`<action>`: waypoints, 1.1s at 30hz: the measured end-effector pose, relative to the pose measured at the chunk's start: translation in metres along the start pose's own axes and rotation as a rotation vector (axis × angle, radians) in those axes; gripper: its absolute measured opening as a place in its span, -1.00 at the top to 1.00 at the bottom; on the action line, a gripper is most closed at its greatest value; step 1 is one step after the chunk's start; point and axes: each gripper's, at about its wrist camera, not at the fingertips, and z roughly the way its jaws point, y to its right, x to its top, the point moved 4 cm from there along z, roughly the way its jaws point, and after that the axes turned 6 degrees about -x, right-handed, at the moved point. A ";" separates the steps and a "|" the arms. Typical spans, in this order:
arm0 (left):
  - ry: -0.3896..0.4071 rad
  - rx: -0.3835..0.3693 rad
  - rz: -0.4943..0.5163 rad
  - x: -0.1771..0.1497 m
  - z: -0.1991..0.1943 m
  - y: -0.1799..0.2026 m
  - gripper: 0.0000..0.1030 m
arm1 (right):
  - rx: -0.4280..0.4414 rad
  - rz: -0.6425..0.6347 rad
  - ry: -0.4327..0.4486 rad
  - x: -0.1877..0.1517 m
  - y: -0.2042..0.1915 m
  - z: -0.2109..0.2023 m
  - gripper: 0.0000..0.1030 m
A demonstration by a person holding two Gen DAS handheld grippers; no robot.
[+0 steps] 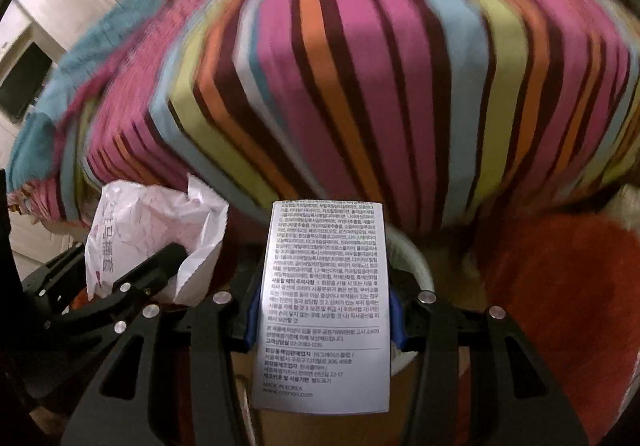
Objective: Collect trash
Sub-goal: 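Carry the white packet in the left tool while the right carries the leaflet to the wastebasket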
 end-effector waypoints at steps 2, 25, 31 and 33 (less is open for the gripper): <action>-0.056 -0.003 -0.001 -0.010 0.017 0.001 0.13 | 0.001 0.016 -0.064 -0.007 0.001 0.016 0.12; -0.414 -0.048 -0.042 -0.053 0.125 0.003 0.13 | -0.040 0.249 -0.428 -0.043 0.032 0.121 0.12; -0.466 -0.048 -0.068 -0.059 0.143 0.002 0.13 | -0.051 0.280 -0.467 -0.048 0.035 0.137 0.12; -0.476 -0.046 -0.073 -0.061 0.146 0.001 0.13 | -0.052 0.282 -0.475 -0.050 0.036 0.139 0.12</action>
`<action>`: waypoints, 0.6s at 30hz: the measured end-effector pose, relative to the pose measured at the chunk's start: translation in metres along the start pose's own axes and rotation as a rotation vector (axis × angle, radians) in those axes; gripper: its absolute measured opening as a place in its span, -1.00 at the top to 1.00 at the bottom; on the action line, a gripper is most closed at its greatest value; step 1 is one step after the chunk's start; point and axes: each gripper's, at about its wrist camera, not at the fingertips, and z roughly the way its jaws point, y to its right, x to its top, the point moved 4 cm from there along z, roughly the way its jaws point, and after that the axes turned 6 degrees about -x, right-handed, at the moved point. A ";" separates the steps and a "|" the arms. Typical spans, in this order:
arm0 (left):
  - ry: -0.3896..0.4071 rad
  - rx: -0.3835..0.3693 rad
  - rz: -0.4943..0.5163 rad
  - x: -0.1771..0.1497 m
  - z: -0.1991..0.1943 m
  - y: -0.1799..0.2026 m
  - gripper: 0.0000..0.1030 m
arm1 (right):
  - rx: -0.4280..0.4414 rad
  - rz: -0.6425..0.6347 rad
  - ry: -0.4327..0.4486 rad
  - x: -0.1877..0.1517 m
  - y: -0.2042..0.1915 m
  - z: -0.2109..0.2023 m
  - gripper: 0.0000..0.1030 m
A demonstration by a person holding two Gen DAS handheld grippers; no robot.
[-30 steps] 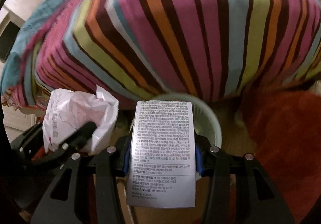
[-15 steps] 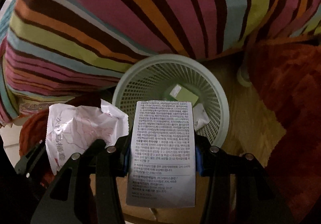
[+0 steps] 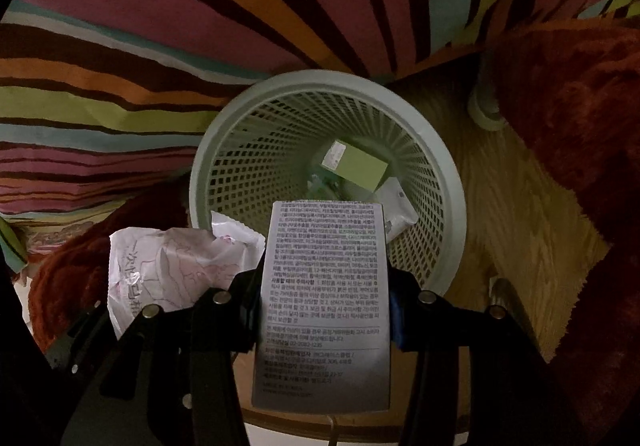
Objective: Collect trash
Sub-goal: 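Carry the white packet in the left tool while the right carries the leaflet to the wastebasket, then open both tools over the wastebasket, dropping the packet and leaflet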
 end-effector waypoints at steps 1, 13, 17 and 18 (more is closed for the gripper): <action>-0.004 -0.002 -0.004 0.000 0.002 -0.001 0.13 | -0.001 0.001 0.000 0.001 0.000 0.000 0.12; -0.048 0.036 -0.083 0.001 0.013 -0.017 -0.53 | -0.073 0.072 -0.013 0.003 0.013 0.009 -0.66; -0.047 -0.002 -0.115 0.001 0.012 -0.021 -0.62 | -0.021 0.160 -0.015 0.003 0.027 0.008 -0.69; -0.044 -0.004 -0.111 0.001 0.012 -0.020 -0.62 | -0.020 0.166 -0.012 0.004 0.028 0.007 -0.69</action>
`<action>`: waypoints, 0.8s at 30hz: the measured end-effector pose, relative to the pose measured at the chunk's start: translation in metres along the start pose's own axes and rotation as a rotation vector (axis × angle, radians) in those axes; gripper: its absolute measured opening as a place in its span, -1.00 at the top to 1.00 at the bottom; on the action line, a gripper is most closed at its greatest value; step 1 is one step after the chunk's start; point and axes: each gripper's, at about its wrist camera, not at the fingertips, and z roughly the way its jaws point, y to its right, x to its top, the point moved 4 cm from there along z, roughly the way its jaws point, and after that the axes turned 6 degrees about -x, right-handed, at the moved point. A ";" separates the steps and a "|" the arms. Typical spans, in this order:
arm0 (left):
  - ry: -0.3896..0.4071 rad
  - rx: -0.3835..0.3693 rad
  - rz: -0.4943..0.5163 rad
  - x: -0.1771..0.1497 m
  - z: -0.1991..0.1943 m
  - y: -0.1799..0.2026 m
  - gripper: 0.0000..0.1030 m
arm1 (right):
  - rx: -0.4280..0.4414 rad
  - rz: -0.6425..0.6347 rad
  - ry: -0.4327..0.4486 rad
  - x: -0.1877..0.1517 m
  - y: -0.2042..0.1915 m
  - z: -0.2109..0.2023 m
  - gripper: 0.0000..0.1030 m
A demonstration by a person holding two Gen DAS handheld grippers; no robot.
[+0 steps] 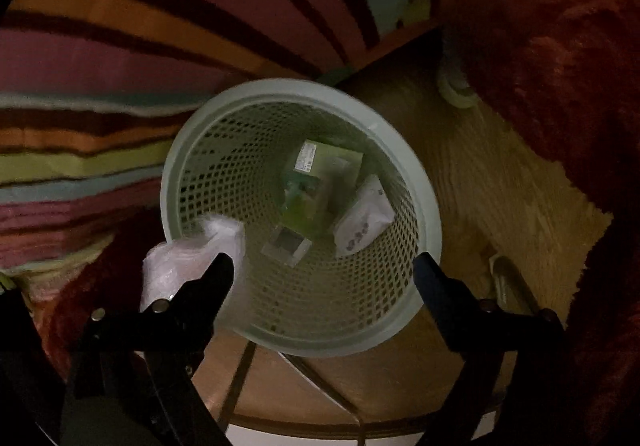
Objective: Collect trash
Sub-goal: 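Open both tools over the wastebasket, dropping the packet and leaflet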
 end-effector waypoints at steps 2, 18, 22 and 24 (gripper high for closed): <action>-0.004 0.000 0.021 -0.001 0.001 0.004 -0.62 | -0.003 0.003 0.005 0.000 0.001 -0.001 -0.69; 0.021 0.045 0.028 -0.006 -0.011 0.004 -0.62 | 0.017 -0.012 0.055 -0.001 0.005 -0.020 -0.69; 0.037 0.051 0.020 -0.008 -0.015 0.002 -0.62 | 0.032 0.002 0.070 -0.002 0.006 -0.026 -0.69; 0.037 0.054 0.014 -0.009 -0.016 0.002 -0.62 | 0.040 0.008 0.067 -0.002 0.005 -0.025 -0.69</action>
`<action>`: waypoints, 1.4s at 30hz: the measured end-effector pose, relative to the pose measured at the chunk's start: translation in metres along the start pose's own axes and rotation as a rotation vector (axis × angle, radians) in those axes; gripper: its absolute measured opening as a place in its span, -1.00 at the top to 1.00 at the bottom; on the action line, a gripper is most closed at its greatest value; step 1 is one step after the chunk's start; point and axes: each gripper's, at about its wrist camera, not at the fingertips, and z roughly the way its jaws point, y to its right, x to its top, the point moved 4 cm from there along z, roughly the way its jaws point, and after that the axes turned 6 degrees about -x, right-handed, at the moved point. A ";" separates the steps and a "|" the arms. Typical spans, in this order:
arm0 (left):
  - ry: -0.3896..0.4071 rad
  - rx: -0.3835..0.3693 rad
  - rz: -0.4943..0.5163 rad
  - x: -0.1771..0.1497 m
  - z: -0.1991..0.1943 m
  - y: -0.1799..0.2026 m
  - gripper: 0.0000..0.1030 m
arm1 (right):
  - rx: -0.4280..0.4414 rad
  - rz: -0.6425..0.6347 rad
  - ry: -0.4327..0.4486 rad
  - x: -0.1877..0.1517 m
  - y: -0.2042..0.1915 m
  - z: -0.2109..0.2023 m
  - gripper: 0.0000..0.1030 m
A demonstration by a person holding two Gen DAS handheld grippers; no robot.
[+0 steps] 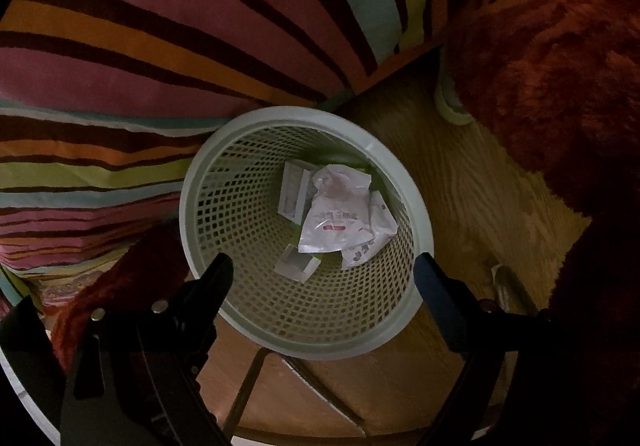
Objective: Collect trash
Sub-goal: 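Open both tools over the wastebasket, dropping the packet and leaflet, then lift both open tools from the wastebasket toward the paper balls on the bed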
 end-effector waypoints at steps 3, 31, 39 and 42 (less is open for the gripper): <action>0.000 0.003 -0.008 0.000 0.000 -0.001 -0.62 | 0.008 -0.002 0.005 0.000 -0.002 -0.001 -0.70; 0.657 -0.026 0.006 0.024 -0.206 -0.015 -0.62 | 0.147 -0.259 0.566 0.010 -0.044 -0.176 -0.85; 0.723 -0.066 -0.004 0.071 -0.247 -0.018 -0.62 | 0.188 -0.347 0.780 0.053 -0.078 -0.247 -0.85; 0.751 -0.064 0.000 0.091 -0.261 -0.018 -0.62 | 0.200 -0.367 0.844 0.074 -0.090 -0.268 -0.85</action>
